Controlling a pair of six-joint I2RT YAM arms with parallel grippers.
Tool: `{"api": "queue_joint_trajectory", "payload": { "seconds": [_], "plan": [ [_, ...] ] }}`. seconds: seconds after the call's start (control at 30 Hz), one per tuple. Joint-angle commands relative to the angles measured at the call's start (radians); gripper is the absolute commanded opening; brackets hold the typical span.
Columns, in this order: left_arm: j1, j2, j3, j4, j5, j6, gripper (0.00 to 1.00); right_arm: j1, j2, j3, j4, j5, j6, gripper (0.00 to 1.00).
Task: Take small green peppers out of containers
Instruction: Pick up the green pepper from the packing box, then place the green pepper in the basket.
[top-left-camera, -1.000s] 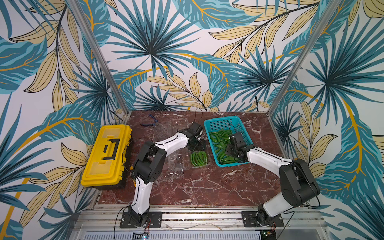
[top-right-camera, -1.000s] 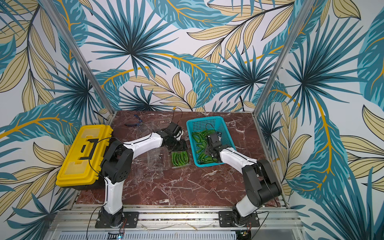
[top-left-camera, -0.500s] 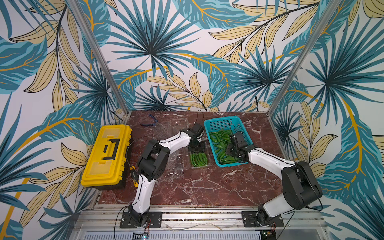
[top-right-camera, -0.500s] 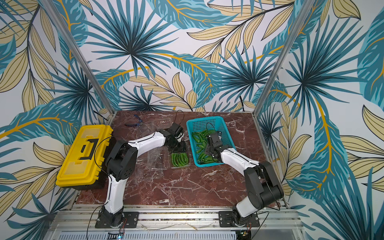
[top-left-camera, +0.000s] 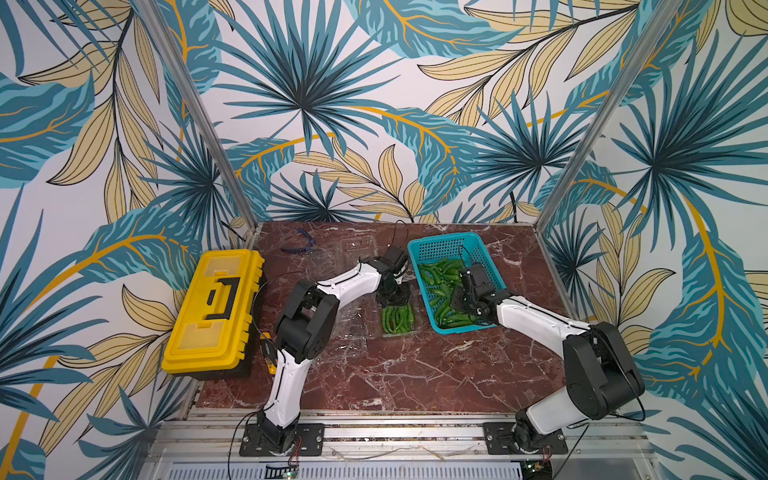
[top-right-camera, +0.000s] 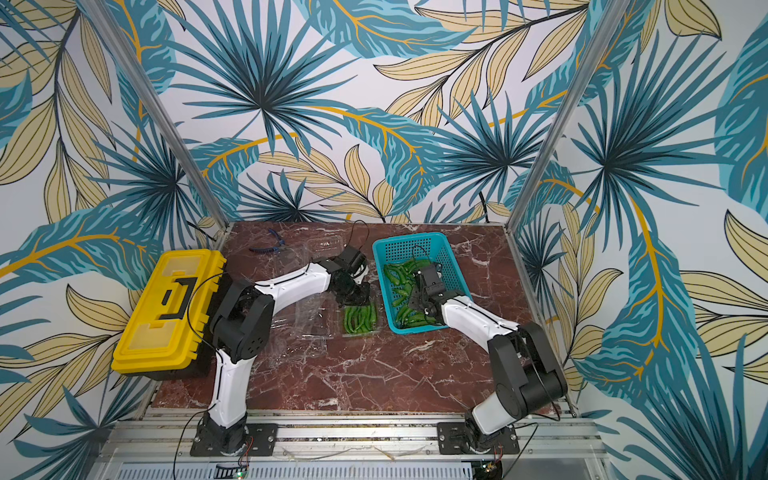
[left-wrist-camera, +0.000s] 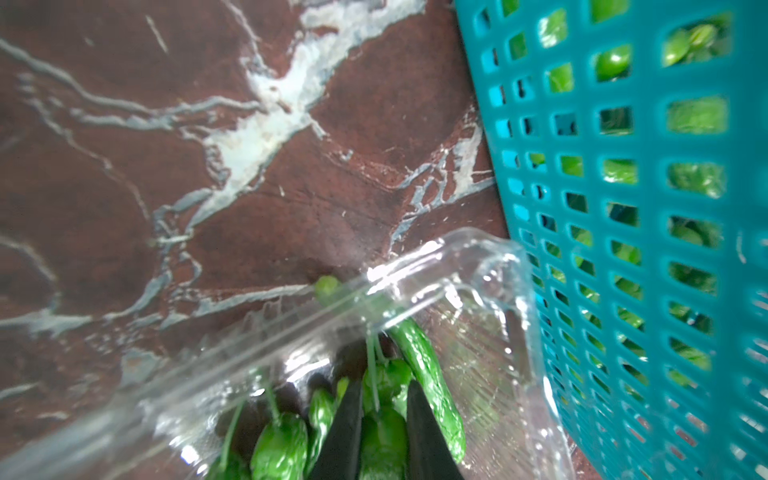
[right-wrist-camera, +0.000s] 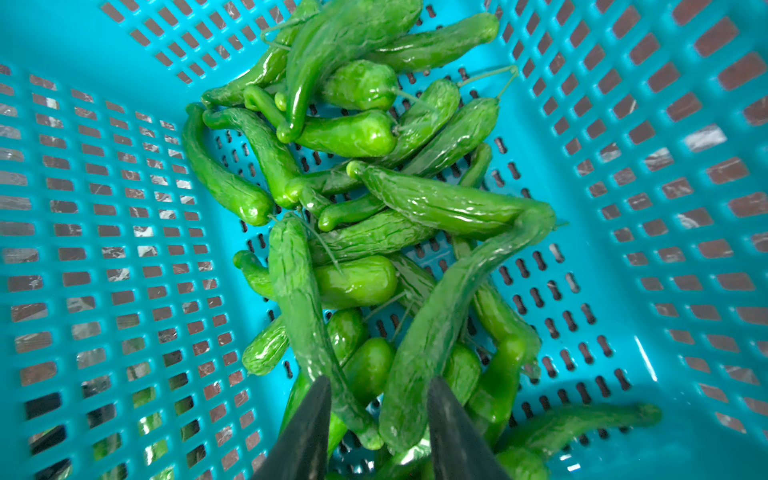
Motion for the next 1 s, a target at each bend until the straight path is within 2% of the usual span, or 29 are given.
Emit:
{"api": "queue_joint_trajectory", "payload": {
  "seconds": [0.0,0.17,0.4,0.63,0.77,0.97],
  "plan": [
    [-0.003,-0.099,0.038,-0.008,-0.004,0.033,0.06,0.001,0.007,-0.015,0.006,-0.007,0.010,0.41],
    [-0.003,-0.190,0.019,-0.006,-0.031,0.092,0.00,0.001,0.014,-0.018,0.007,-0.008,0.014,0.41],
    [-0.003,-0.317,-0.021,0.010,-0.009,0.155,0.00,0.002,0.018,-0.035,0.077,0.000,0.030,0.41],
    [-0.003,-0.451,-0.046,0.172,0.135,0.234,0.00,0.002,0.023,-0.041,0.095,0.040,0.034,0.41],
    [-0.003,-0.432,-0.016,0.266,0.193,0.215,0.00,0.002,0.025,-0.033,0.085,0.057,0.030,0.41],
    [-0.003,-0.237,0.136,0.309,0.215,0.156,0.00,0.001,0.011,-0.025,0.060,0.094,0.019,0.41]
  ]
}}
